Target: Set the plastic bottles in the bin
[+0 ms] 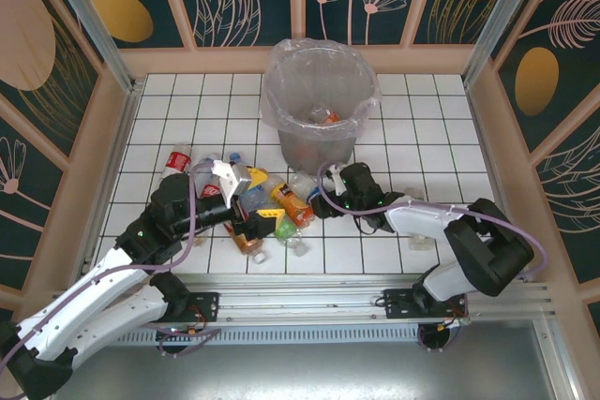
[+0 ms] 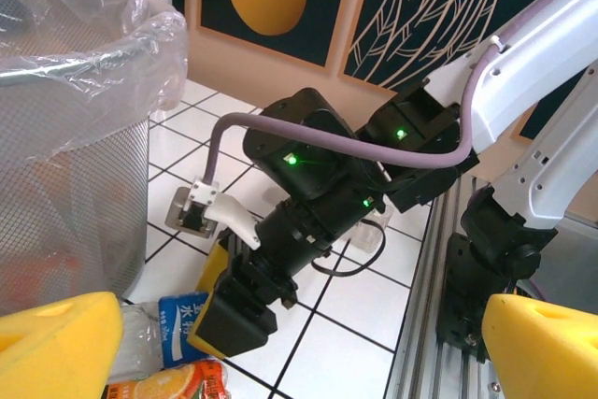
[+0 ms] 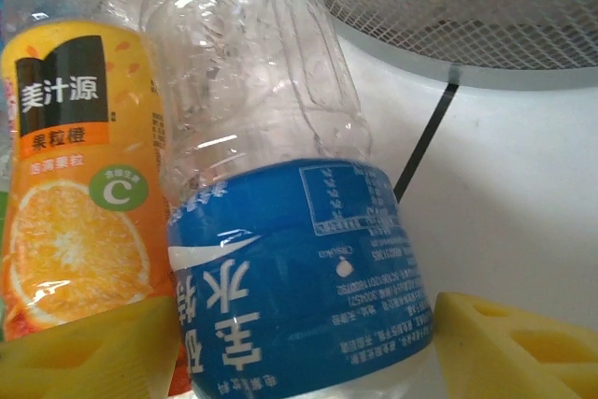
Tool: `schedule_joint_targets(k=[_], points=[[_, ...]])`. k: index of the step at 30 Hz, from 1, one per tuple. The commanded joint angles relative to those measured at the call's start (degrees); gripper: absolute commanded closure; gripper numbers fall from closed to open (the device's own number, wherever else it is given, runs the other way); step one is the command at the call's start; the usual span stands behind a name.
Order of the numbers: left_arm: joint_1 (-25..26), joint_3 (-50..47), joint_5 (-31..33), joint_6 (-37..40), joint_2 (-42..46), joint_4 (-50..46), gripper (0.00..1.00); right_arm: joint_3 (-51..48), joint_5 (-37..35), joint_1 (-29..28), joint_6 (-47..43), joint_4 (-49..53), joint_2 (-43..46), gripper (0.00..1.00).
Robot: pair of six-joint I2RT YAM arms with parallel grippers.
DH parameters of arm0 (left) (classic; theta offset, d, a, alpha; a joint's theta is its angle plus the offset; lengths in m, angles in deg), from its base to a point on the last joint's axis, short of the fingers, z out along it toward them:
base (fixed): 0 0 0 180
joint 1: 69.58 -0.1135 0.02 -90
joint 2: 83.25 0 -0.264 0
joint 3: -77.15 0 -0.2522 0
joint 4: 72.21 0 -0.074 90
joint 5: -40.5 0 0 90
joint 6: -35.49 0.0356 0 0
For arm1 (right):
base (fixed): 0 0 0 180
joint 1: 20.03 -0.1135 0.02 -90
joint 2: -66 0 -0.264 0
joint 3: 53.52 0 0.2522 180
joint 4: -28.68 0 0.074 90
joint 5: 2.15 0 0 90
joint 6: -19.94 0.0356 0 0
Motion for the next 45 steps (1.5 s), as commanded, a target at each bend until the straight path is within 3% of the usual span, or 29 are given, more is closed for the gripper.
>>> schedule_joint_targets(k=[1, 13, 21, 24, 35, 45], points=[[0.2, -0.5, -0.9, -0.7, -0.2, 1.7, 0.02, 1.1, -0.2, -0.7, -1.8, -0.4, -2.8, 0.24], [0.1, -0.4, -1.0, -0.6, -0.8, 1.6, 0.01, 5.4, -5.7, -3.6, -3.8, -0.5, -8.1, 0.18], [0.2, -0.3, -0.9, -0.5, -0.8, 1.5, 0.01, 6.2, -7.4, -5.4, -4.6, 2.8, -7.2, 0.34], [0.1, -0.3, -1.1, -0.6, -0.8, 1.5, 0.01, 4.7, -8.0, -6.0, -4.5, 4.1, -4.6, 0.39], [0.2, -1.6, 1.1, -1.5, 1.8, 4.4, 0.01, 0.2, -4.2, -6.9, 0.0, 13.0, 15.4, 0.4], [0.1, -2.3, 5.7, -0.4, 5.3, 5.0, 0.02, 9.6, 4.8, -8.3, -0.1, 19.1, 24.0, 0.4]])
